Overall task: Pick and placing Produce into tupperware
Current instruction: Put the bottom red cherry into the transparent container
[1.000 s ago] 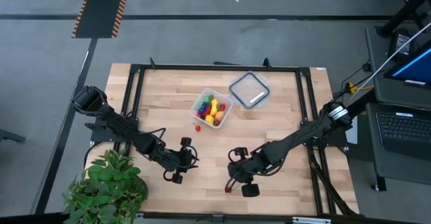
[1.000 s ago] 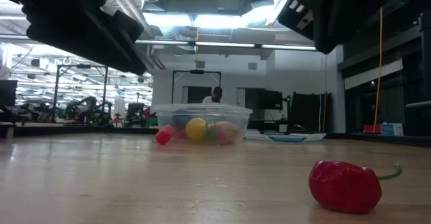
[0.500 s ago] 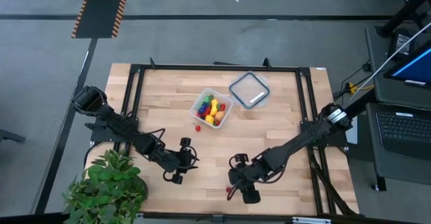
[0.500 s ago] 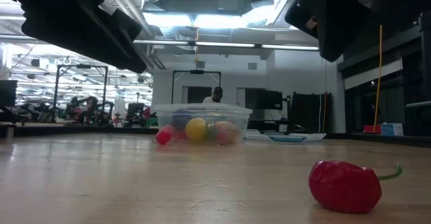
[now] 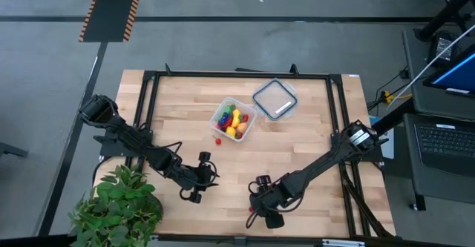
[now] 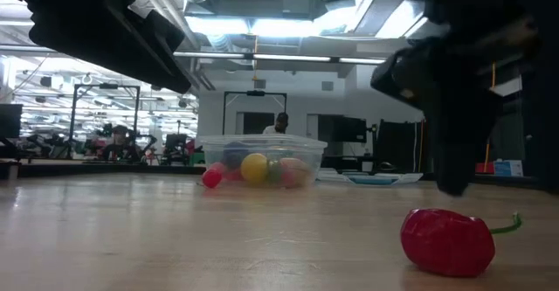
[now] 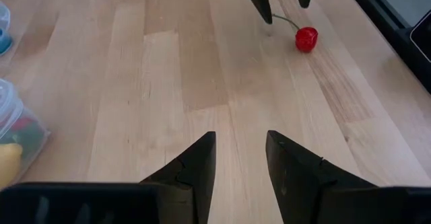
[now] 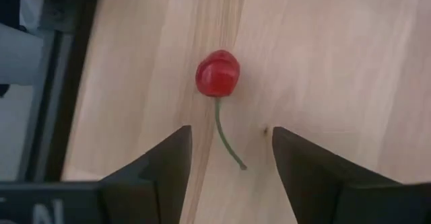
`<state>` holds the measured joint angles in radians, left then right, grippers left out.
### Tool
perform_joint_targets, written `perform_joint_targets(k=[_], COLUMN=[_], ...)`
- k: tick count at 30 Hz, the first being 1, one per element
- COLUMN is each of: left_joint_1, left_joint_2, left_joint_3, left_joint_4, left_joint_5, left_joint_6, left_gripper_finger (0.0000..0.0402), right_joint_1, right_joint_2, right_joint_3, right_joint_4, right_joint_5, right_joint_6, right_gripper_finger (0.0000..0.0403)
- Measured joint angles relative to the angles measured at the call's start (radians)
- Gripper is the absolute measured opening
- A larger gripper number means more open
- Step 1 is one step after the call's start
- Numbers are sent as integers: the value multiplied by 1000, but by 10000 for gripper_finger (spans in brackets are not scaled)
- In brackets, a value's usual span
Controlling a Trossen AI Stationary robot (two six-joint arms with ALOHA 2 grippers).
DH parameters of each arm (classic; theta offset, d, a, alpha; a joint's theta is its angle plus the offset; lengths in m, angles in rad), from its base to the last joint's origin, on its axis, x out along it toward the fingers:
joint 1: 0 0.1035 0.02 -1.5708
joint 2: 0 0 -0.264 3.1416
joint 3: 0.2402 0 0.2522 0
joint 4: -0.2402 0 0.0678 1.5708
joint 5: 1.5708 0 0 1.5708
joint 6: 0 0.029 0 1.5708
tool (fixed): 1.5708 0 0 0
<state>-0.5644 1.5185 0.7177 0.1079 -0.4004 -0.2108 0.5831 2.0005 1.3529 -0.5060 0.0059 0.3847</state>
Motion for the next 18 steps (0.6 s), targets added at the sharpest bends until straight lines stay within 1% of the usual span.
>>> perform_joint_targets(k=[18], left_joint_1=[0], left_joint_2=[0], left_joint_3=[0], left_joint_4=[0], left_joint_5=[0], left_joint_6=[0], left_gripper_finger=[130], right_joint_1=[1], right_joint_2=[90], right_joint_3=[4], right_joint_4=[41], right_joint_5=[11], right_joint_6=[-4], right_gripper_finger=[208])
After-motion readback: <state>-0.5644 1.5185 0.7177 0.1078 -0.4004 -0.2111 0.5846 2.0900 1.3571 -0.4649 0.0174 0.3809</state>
